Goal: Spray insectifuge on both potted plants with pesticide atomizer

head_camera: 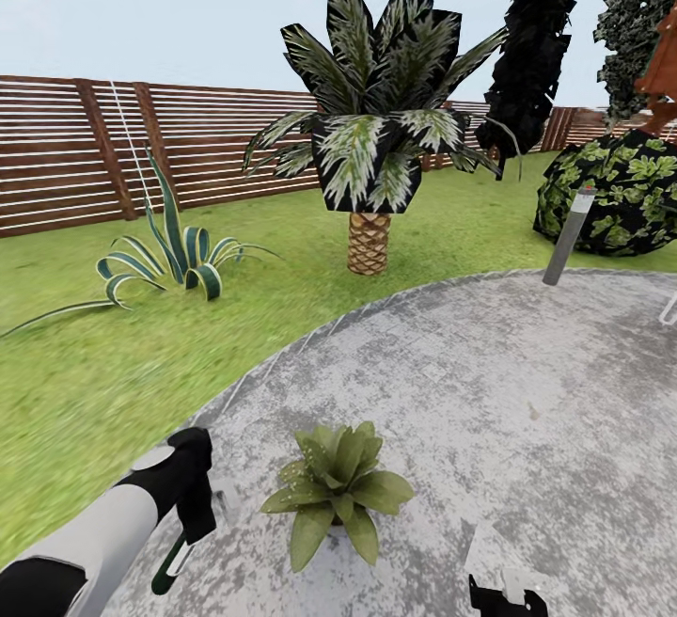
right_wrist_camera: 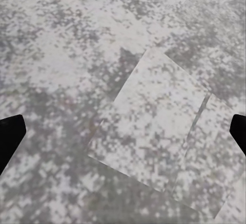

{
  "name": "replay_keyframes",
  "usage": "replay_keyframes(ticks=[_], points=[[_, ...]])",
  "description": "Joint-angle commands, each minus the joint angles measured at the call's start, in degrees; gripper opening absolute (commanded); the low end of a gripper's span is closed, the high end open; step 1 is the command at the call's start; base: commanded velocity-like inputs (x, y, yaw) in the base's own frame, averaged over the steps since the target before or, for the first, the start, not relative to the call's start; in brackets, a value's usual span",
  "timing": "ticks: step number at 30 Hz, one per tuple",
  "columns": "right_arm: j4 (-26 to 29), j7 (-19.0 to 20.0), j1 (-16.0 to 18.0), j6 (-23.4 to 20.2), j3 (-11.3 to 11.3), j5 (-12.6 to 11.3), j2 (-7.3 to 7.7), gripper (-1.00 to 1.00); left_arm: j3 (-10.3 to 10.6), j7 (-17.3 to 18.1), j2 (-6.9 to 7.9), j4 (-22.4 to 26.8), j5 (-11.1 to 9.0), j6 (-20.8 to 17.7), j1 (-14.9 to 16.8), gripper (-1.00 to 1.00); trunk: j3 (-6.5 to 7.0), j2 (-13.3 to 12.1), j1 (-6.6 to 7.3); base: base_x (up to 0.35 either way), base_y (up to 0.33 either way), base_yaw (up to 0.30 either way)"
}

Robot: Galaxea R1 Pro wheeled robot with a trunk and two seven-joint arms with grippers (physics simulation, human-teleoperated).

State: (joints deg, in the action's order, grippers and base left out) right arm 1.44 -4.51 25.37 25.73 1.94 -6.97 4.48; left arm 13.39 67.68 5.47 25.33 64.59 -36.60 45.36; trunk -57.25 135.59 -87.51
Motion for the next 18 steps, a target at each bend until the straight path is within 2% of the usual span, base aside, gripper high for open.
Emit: replay_keyframes(ticks=[1, 7, 13, 18], points=[[-0.01, 0.03, 0.03, 0.20, 0.25, -0.50, 0.00, 1.00, 0.18, 0.40, -0.14, 0.15, 0.03, -0.49, 0.00, -1.00, -0.05, 0.02, 0.01, 0.000, 0.000, 0.000], [0.03, 0.02, 0.03, 0.20, 0.25, -0.50, 0.00, 1.00, 0.24, 0.40, -0.54, 0.09, -0.04, -0.56, 0.00, -1.00, -0.05, 0.02, 0.01, 0.141, 0.000, 0.000], [0.05, 0.02, 0.03, 0.20, 0.25, -0.50, -0.05, 1.00, 0.23, 0.26, -0.52, 0.08, 0.00, -0.65, -0.67, -1.00, -0.05, 0.02, 0.01, 0.026, 0.000, 0.006], [0.05, 0.02, 0.03, 0.20, 0.25, -0.50, -0.08, 1.00, 0.23, 0.22, -0.55, 0.07, -0.07, -0.73, -0.79, -1.00, -0.05, 0.02, 0.01, 0.000, 0.000, 0.211]])
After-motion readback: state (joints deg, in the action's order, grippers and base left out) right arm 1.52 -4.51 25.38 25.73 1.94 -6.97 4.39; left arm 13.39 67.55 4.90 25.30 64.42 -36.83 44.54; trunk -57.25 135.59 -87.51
